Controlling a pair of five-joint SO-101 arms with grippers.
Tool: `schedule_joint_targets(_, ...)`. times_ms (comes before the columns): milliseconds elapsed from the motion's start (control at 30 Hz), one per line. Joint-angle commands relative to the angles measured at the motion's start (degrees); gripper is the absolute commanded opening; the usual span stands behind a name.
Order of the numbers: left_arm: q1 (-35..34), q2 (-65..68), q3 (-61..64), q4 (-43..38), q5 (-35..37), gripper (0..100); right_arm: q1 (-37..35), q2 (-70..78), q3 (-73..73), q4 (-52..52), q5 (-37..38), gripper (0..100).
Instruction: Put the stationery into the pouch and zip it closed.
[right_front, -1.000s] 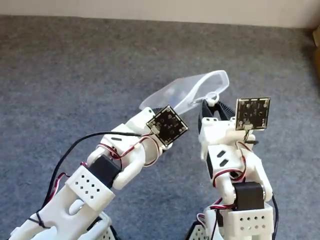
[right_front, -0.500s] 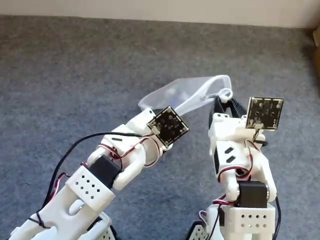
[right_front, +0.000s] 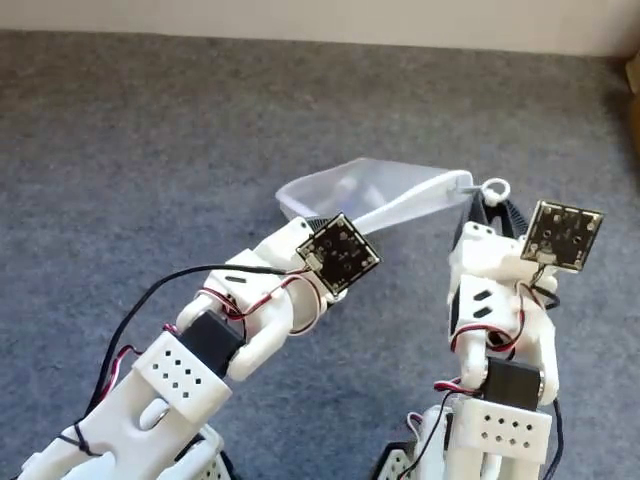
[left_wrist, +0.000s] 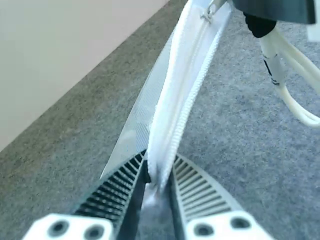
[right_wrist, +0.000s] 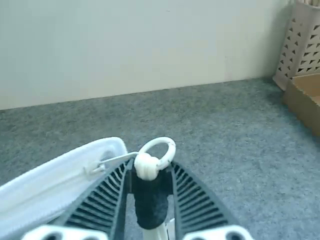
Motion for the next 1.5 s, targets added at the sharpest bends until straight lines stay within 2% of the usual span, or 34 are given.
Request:
schedule_joint_targets(0, -4.09, -2.15, -0.40, 0.09, 0.70, 1, 6.99, -0.66, 0.66, -5.67, -0.26, 0.5)
schedule_joint_targets(133, -4.09, -2.15, -0.40, 0.09, 0.70, 1, 9.98, -0.57, 2.86, -9.01, -0.26, 0.5)
schedule_joint_targets(533, -4.09, -2.24, -0.31, 0.26, 0.70, 1, 10.68, -0.75, 3.03, -9.19, -0.44, 0.5)
schedule_joint_targets(667, -4.09, -2.24, -0.31, 0.18, 0.70, 1, 14.37, -0.57, 3.03, -9.27, -0.53, 0.5)
schedule_joint_targets(1100, -4.79, -2.24, -0.31, 0.09, 0.88, 1, 15.08, -0.48, 3.30, -9.27, -0.70, 0.5)
schedule_joint_targets(1233, -5.05, -2.24, -0.31, 0.00, 0.88, 1, 16.04, -0.48, 3.30, -9.27, -4.22, 0.5)
schedule_joint_targets(1467, -4.97, -2.24, -0.22, 0.18, 0.88, 1, 15.69, -0.84, 3.21, -9.19, -4.31, 0.5)
